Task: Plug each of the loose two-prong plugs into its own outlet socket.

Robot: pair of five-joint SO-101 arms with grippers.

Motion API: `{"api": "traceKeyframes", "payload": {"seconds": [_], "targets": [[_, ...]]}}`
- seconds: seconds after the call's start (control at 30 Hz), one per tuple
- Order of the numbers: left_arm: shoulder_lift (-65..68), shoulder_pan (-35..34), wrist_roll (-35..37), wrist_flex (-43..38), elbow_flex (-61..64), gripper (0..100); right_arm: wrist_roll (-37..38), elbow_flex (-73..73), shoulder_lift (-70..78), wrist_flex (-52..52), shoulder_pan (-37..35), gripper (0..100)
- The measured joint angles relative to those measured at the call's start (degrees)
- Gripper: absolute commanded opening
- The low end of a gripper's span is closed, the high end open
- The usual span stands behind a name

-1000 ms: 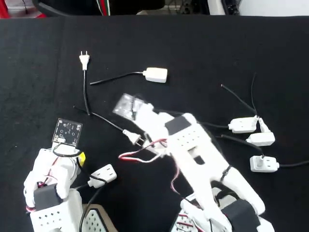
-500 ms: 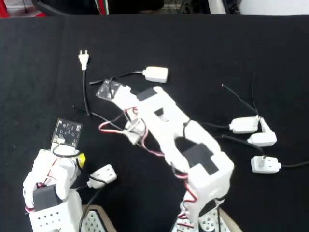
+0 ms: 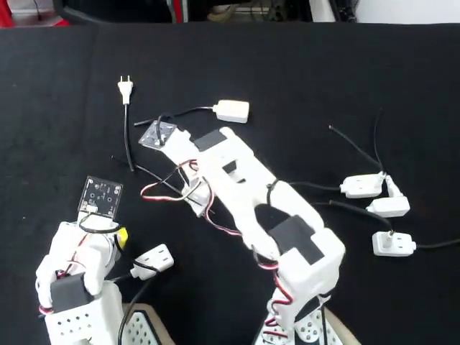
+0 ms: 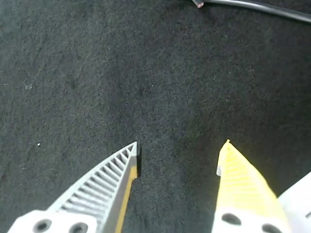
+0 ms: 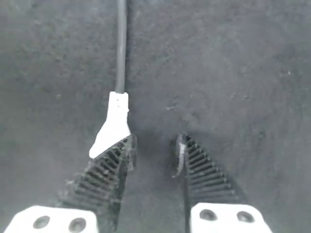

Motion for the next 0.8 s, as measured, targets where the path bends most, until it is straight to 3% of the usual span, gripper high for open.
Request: {"api": "traceKeyframes", "payload": {"seconds": [0.3,0.8], "targets": [[0.0,0.0,0.0,0.0,0.0,27,-5.54,0.0,-0.26,1.76,-4.92,19.2],[0.0,0.0,0.0,0.0,0.0,27,-3.52,-2.11,4.48,4.04,-3.43,19.1]]}}
